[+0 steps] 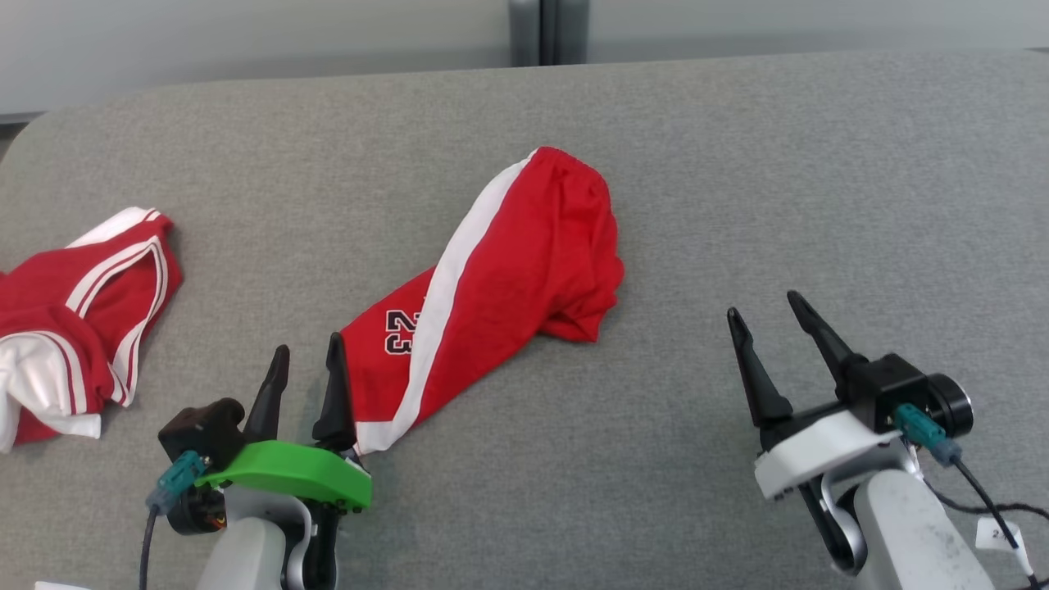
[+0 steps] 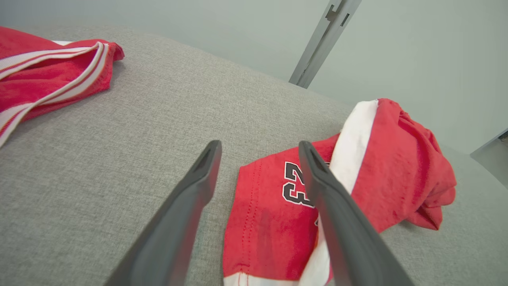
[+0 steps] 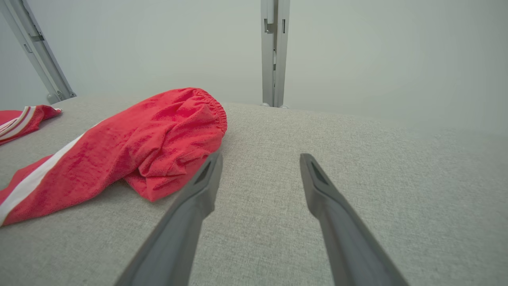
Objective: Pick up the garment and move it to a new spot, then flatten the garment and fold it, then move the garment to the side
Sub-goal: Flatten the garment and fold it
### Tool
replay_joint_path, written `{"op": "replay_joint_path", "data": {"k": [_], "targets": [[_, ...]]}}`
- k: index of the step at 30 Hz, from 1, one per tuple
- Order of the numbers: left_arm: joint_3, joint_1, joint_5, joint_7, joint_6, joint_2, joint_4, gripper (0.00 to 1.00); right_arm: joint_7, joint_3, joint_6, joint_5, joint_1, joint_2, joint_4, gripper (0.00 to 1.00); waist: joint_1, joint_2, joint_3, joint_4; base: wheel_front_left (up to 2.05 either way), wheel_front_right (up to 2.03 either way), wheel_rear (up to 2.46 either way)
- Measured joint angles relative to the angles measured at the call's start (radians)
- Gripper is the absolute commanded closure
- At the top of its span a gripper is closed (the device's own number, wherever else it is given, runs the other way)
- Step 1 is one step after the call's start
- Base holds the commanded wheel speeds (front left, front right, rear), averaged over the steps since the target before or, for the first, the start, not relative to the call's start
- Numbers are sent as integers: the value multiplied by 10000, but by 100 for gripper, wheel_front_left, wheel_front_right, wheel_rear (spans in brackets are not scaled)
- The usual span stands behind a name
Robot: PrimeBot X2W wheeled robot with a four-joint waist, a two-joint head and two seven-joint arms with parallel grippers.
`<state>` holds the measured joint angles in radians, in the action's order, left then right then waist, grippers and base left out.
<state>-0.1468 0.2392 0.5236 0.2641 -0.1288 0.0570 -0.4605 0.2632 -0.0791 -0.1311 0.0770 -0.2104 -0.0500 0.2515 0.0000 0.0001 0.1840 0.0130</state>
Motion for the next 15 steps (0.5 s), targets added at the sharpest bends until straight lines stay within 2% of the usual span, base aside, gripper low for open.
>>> {"op": "replay_joint_path", "data": {"k": [6, 15], "targets": [[-487, 7, 42, 0, 0, -54, 301, 0, 2, -610, 0, 196, -1824, -543, 1156, 0, 0, 0, 348, 561, 0, 0, 0], [-1221, 299, 556, 0, 0, -75, 725, 0, -224, -2395, 0, 1181, -5764, -1227, 4222, 0, 0, 0, 974, 1684, 0, 0, 0]]}}
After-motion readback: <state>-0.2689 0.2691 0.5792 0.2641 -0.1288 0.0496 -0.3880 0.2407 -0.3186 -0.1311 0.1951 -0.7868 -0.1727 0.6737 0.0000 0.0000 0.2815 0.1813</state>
